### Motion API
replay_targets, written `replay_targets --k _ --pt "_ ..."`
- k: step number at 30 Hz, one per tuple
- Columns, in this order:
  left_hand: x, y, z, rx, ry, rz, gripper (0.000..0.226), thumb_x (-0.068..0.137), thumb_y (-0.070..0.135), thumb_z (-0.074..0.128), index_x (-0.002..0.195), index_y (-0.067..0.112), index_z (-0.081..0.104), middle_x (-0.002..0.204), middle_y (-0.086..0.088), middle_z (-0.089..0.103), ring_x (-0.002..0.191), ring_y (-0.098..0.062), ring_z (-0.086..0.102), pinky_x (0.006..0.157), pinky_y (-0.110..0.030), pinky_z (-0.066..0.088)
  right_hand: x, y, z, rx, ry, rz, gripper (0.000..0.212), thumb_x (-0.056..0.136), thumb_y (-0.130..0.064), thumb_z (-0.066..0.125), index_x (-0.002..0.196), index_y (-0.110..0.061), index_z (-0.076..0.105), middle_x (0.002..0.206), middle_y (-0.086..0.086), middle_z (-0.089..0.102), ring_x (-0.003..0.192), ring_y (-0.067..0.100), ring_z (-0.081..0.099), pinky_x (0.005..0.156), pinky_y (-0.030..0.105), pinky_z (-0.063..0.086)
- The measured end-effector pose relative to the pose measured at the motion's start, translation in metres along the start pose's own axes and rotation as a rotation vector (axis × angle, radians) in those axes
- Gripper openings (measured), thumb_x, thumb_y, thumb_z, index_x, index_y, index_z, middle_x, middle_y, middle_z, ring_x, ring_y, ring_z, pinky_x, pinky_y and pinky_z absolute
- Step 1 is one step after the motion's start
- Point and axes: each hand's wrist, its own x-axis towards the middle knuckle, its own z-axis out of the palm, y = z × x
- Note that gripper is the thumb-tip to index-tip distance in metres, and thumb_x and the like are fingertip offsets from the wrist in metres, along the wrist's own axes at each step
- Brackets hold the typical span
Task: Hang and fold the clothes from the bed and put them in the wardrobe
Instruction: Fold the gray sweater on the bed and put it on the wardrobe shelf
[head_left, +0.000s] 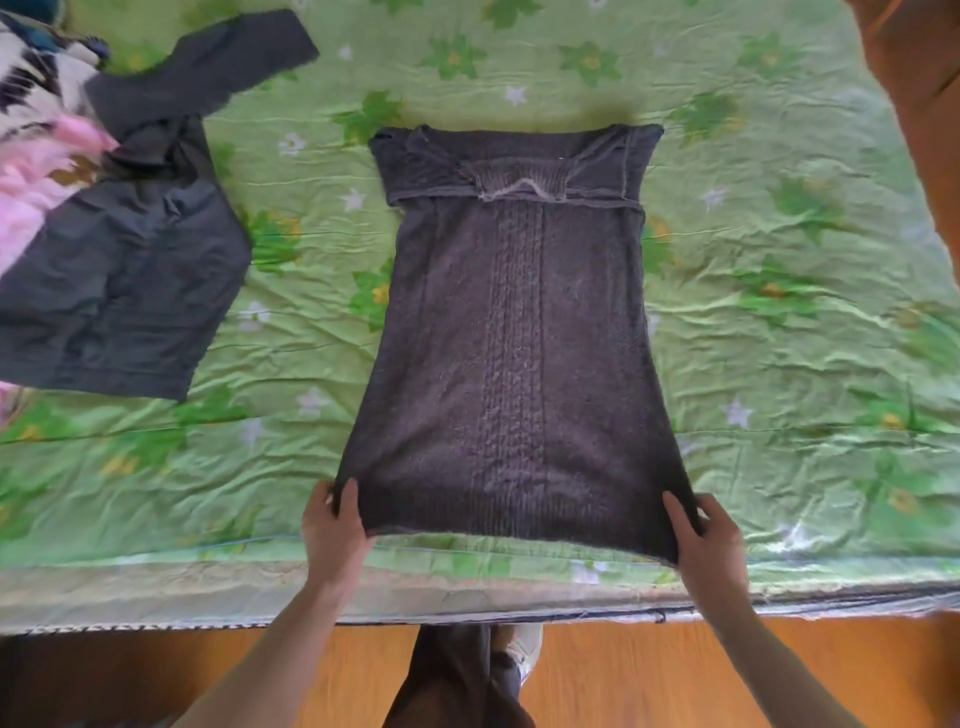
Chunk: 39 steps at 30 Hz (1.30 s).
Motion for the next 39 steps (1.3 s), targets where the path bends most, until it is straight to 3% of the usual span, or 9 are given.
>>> replay_targets --k 7,12,15,19,25,29,32,35,39 --pt "0.006 -0.020 -0.013 0.329 -0.052 0.089 0.026 0.103 0.033 0.067 0.095 0.012 0.055 0.083 -0.009 0.067 0.072 -0.029 0.067 0.054 -0.051 0.061 0.008 0.022 -0.006 -0.134 0.001 -0.001 0.022 0.095 -0.037 0.074 0.086 -0.021 0.062 0.070 0.000 0.072 0.066 0.024 0.068 0.057 0.036 0.043" --pt "-0.008 -0.034 -0.009 0.854 0.144 0.658 0.038 0.096 0.021 0.070 0.125 0.010 0.049 0.115 -0.015 0.052 0.086 -0.032 0.057 0.066 -0.047 0.053 -0.014 0.016 -0.004 -0.194 -0.023 -0.205 0.035 0.098 -0.019 0.071 0.125 -0.013 0.048 0.068 0.007 0.068 0.059 0.029 0.064 0.057 0.038 0.045" --pt "-0.011 -0.041 -0.019 1.172 -0.050 1.023 0.044 0.089 0.025 0.063 0.128 0.004 0.063 0.130 -0.020 0.056 0.111 -0.038 0.058 0.091 -0.054 0.054 -0.023 0.019 -0.008 -0.329 -0.032 -0.370 0.035 0.101 -0.008 0.062 0.135 -0.008 0.051 0.081 0.011 0.071 0.062 0.035 0.066 0.055 0.042 0.050" --pt "0.004 -0.042 -0.036 1.380 -0.178 1.091 0.071 0.063 0.017 0.090 0.129 0.003 0.068 0.129 -0.020 0.063 0.117 -0.044 0.062 0.109 -0.062 0.048 -0.016 0.037 -0.019 -0.509 -0.142 -0.580 0.048 0.092 0.011 0.058 0.135 -0.009 0.066 0.110 0.011 0.070 0.086 0.036 0.069 0.064 0.035 0.053" --pt "0.023 -0.001 -0.037 1.253 -0.217 1.209 0.030 0.074 0.020 0.092 0.098 0.014 0.075 0.099 -0.004 0.070 0.105 -0.033 0.067 0.106 -0.052 0.048 0.012 0.035 -0.035 -0.681 -0.060 -0.930 0.045 0.103 -0.044 0.044 0.123 -0.012 0.069 0.104 0.007 0.068 0.097 0.024 0.054 0.064 0.041 0.062" --pt "0.028 0.037 -0.040 0.814 -0.251 1.022 0.011 0.092 0.012 0.081 0.098 0.019 0.075 0.089 0.014 0.069 0.081 -0.010 0.067 0.077 -0.019 0.045 0.027 0.022 -0.034 -0.647 0.061 -0.913 0.041 0.097 -0.036 0.054 0.108 -0.004 0.077 0.119 0.013 0.061 0.103 0.034 0.058 0.082 0.052 0.056" --pt "0.040 0.062 -0.034 0.659 -0.186 0.932 0.005 0.102 0.018 0.067 0.104 0.020 0.071 0.086 0.013 0.071 0.071 -0.006 0.067 0.062 -0.022 0.049 0.044 -0.007 -0.029 -0.454 0.029 -0.895 0.038 0.102 -0.036 0.052 0.107 -0.007 0.076 0.123 0.006 0.065 0.109 0.021 0.061 0.099 0.032 0.047" --pt "0.058 0.086 -0.014 0.590 -0.095 0.914 0.008 0.106 0.026 0.052 0.106 0.024 0.060 0.070 0.012 0.064 0.057 -0.006 0.062 0.052 -0.027 0.047 0.058 -0.049 -0.017 -0.165 0.017 -0.635 0.031 0.102 -0.047 0.051 0.113 -0.026 0.070 0.100 -0.014 0.073 0.094 -0.011 0.065 0.084 0.002 0.043" --pt "0.086 0.122 0.026 0.512 -0.005 0.869 0.022 0.104 0.038 0.040 0.108 0.020 0.052 0.069 0.006 0.064 0.054 -0.021 0.063 0.049 -0.037 0.045 0.100 -0.088 0.003 -0.006 0.041 -0.482 0.015 0.107 -0.033 0.055 0.096 -0.032 0.064 0.081 -0.017 0.069 0.073 -0.006 0.061 0.064 0.010 0.042"
